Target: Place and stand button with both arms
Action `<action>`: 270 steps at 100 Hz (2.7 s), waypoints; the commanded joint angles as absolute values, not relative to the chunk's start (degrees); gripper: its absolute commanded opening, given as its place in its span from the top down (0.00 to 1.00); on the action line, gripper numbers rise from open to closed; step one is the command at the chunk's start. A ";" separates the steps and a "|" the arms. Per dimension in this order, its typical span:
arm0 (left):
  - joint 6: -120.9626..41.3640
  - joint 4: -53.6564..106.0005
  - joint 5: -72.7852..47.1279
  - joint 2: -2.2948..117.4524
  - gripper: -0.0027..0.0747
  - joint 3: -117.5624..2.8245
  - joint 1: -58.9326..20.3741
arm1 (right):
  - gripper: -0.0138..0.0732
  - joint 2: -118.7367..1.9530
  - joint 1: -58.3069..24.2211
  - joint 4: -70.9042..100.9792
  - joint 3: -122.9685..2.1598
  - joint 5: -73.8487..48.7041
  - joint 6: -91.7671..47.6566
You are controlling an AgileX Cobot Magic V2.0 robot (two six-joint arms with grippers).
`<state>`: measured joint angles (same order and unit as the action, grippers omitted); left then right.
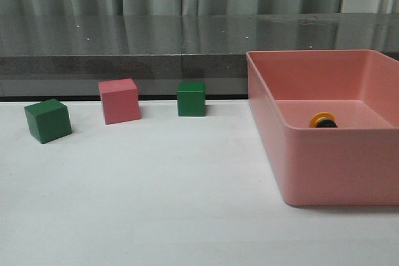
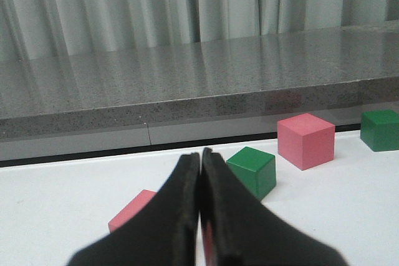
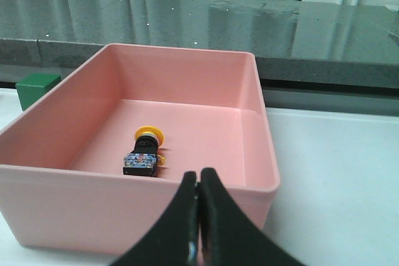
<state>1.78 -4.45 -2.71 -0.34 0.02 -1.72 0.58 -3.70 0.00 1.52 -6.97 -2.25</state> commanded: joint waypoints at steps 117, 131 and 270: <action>2.40 -4.39 1.90 -2.16 0.99 1.73 -1.54 | 0.92 -14.78 -3.27 5.24 -26.69 -30.08 -1.87; 2.40 -4.39 1.90 -2.16 0.99 1.73 -1.54 | 0.92 -28.26 -3.27 6.33 -38.72 -43.15 -1.87; 2.40 -4.39 1.90 -2.16 0.99 1.73 -1.54 | 0.25 -90.75 -9.83 13.39 -63.39 -27.63 -9.57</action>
<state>1.78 -4.45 -2.71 -0.34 0.02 -1.72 -89.57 -9.78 13.63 -60.80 -29.79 -8.81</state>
